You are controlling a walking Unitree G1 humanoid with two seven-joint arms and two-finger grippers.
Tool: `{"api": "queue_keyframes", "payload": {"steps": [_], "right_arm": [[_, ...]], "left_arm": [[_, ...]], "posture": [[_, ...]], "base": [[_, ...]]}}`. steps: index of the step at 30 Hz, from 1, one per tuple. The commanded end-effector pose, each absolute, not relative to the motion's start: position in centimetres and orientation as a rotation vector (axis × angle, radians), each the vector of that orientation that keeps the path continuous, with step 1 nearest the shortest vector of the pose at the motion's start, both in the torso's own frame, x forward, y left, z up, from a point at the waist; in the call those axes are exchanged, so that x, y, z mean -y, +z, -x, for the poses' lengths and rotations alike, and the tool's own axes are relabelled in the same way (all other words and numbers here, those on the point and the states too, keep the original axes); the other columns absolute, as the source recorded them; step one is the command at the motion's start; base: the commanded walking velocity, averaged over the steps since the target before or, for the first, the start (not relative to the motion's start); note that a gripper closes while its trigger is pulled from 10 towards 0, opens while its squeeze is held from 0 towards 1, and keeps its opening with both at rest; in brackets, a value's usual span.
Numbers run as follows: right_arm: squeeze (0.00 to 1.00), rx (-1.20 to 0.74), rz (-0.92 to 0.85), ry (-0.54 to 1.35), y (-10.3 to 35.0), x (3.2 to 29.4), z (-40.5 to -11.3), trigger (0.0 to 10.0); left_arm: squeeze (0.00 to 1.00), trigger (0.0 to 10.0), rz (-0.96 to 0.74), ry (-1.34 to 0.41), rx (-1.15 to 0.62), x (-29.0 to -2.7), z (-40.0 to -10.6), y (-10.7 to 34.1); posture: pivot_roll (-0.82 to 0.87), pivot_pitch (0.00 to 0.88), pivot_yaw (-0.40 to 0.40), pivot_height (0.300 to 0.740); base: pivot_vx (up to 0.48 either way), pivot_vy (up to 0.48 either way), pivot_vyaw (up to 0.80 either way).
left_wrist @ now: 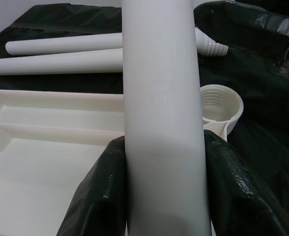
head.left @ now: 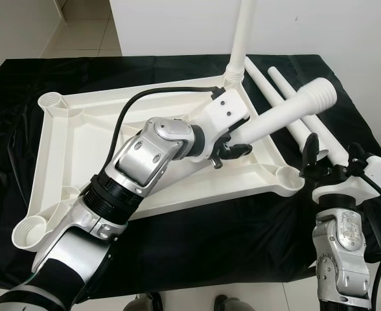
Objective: Building children table
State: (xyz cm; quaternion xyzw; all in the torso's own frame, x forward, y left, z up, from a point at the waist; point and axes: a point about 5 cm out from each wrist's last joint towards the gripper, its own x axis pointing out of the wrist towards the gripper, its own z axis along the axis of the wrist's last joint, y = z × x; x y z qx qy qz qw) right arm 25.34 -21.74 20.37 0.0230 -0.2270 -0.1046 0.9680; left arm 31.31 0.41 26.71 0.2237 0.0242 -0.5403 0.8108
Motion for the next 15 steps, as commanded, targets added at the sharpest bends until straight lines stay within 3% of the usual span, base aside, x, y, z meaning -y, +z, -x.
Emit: {"api": "queue_keyframes", "payload": {"steps": [1, 3, 4, 7, 8, 10, 11, 12, 15], "right_arm": [[1.0, 0.443, 0.051, -0.183, 20.2, 21.9, -25.5, 10.0], [1.0, 0.442, 0.106, -0.175, 20.3, 22.0, -25.6, 10.0], [0.0, 0.445, 0.204, -0.165, 20.6, 22.2, -25.7, 10.0], [0.0, 0.428, 0.462, -0.149, 21.2, 22.6, -26.2, 10.0], [0.0, 0.428, 0.462, -0.149, 21.2, 22.6, -26.2, 10.0], [0.0, 0.401, 0.689, -0.135, 21.5, 22.7, -26.8, 10.0], [0.0, 0.401, 0.689, -0.135, 21.5, 22.7, -26.8, 10.0], [0.0, 0.408, 0.862, -0.102, 21.7, 22.4, -27.2, 10.0], [0.0, 0.438, 0.974, -0.079, 22.1, 21.9, -27.4, 10.0]], "left_arm": [[0.0, 10.0, -0.545, -1.133, 0.009, 0.0, -31.1, 27.8], [0.0, 10.0, -0.563, -1.122, 0.014, 0.1, -31.2, 27.9], [0.0, 10.0, -0.578, -1.108, 0.018, 0.2, -31.4, 27.9], [0.0, 10.0, -0.615, -1.072, 0.024, 0.4, -31.9, 27.9], [0.0, 10.0, -0.615, -1.072, 0.024, 0.4, -31.9, 27.9], [0.0, 10.0, -0.636, -1.073, 0.03, 0.8, -31.8, 27.7], [0.0, 10.0, -0.636, -1.073, 0.03, 0.8, -31.8, 27.7], [0.0, 10.0, -0.642, -1.09, 0.031, 1.3, -31.4, 27.5], [0.0, 10.0, -0.647, -1.103, 0.025, 1.7, -31.2, 27.2]], "posture": [[-0.01, 0.134, 0.017, 0.74], [-0.01, 0.134, 0.017, 0.74], [-0.01, 0.136, 0.017, 0.74], [-0.01, 0.139, 0.017, 0.74], [-0.01, 0.139, 0.017, 0.74], [-0.02, 0.148, 0.016, 0.74], [-0.02, 0.148, 0.016, 0.74], [-0.02, 0.152, 0.015, 0.74], [-0.01, 0.154, 0.015, 0.74]], "base": [[0.0, 0.0, 0.0], [0.0, 0.0, 0.0], [0.0, 0.0, 0.0], [0.0, 0.0, 0.0], [0.0, 0.0, 0.0], [0.0, 0.0, 0.0], [0.0, 0.0, 0.0], [0.0, 0.0, 0.0], [0.0, 0.0, 0.0]]}}
